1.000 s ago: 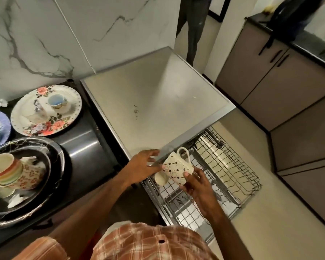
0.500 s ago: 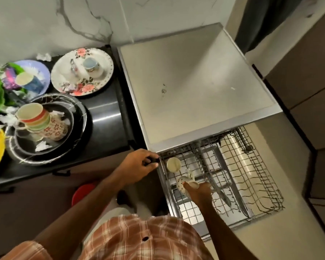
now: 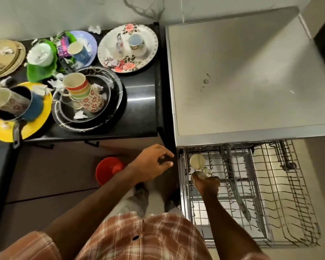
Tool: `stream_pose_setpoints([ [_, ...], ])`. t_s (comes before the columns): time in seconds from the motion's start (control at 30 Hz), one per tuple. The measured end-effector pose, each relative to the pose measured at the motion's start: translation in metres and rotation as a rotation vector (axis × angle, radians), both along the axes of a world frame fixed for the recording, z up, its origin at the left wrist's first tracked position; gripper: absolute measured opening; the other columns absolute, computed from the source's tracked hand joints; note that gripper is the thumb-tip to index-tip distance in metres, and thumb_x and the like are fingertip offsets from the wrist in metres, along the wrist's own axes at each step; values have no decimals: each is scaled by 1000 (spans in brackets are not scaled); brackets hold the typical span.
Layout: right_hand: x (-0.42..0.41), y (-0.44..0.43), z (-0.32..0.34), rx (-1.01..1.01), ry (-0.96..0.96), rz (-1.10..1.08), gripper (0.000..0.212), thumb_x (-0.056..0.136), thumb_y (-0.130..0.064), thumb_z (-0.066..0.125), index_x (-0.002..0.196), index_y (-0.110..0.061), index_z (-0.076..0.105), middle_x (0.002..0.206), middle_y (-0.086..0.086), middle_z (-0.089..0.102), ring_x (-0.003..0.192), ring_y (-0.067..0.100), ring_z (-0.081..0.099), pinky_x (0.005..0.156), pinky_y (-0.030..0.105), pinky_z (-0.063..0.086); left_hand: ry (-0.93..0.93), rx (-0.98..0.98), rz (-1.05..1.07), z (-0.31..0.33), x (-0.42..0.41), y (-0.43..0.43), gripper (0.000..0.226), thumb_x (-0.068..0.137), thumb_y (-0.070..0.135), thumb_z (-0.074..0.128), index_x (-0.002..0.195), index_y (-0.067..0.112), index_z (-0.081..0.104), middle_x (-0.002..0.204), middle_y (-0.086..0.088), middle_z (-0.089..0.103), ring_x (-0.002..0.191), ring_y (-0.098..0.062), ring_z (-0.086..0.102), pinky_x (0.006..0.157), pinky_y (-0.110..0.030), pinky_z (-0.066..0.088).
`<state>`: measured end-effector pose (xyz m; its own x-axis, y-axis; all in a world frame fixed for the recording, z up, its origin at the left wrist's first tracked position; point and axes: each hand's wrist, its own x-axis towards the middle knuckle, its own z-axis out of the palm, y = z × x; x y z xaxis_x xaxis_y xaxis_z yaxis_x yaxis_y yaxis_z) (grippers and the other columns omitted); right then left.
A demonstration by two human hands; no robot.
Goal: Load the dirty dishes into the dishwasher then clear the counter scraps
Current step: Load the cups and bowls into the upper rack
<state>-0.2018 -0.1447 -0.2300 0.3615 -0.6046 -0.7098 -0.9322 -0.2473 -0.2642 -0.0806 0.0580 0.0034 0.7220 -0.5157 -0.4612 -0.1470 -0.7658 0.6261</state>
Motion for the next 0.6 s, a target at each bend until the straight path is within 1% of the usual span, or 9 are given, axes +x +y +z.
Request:
stream_pose_setpoints([
  [0.07,2,1,-3,-38,-1,77,102,85,-71,66,145,9,42,139,28,44,127,40,51,98,39,53,5,4,0,1,0,2,33,95,34,67,127,30,65,134,9,53,113,-6,56,94,-23,53],
  [0.13,5,2,-3,-34,18,131,104,86,-71,64,146,9,40,139,28,44,127,41,50,98,39,53,12,2,6,2,-1,3,33,96,33,67,128,30,64,136,9,51,116,-7,55,95,-25,54],
  [0.2,6,2,-3,13,2,82,104,85,-61,74,147,10,31,141,29,44,127,45,52,95,44,54,18,2,15,1,-2,4,33,96,34,66,128,30,64,137,9,51,117,-7,55,96,-25,54],
  [0.27,7,-1,2,55,-33,36,97,85,-50,79,145,7,29,139,30,47,123,47,56,91,44,54,18,-1,20,0,-2,5,33,96,34,66,128,31,64,138,9,50,116,-7,55,95,-24,53],
  [0.33,4,-7,7,78,-34,63,87,87,-46,78,143,5,34,137,28,53,120,46,60,90,43,55,11,-8,22,-1,-1,6,32,95,34,67,128,31,64,137,9,51,115,-6,55,94,-23,53],
  [0.4,-1,-12,18,36,-26,126,77,89,-48,75,138,1,42,131,24,58,115,42,63,87,43,56,4,-22,27,0,0,8,32,95,33,67,127,29,65,137,7,51,115,-7,56,94,-23,53],
  [0.47,-2,-14,37,-27,-83,175,60,93,-48,71,128,-3,52,122,18,63,104,35,67,81,41,58,-1,-37,39,0,1,11,32,96,32,67,127,28,65,136,7,51,115,-6,55,94,-24,54],
  [0.53,2,-11,64,-14,-224,203,36,99,-42,65,115,-9,62,110,9,70,87,19,66,73,34,58,-5,-50,55,1,3,15,31,96,31,67,127,28,65,137,8,51,117,-6,54,96,-26,53],
  [0.6,10,-4,97,38,-383,249,26,103,-40,58,104,-15,66,95,-1,71,69,1,60,58,17,50,-14,-70,70,4,6,19,31,96,31,66,127,29,64,138,8,51,120,-6,53,98,-28,54],
])
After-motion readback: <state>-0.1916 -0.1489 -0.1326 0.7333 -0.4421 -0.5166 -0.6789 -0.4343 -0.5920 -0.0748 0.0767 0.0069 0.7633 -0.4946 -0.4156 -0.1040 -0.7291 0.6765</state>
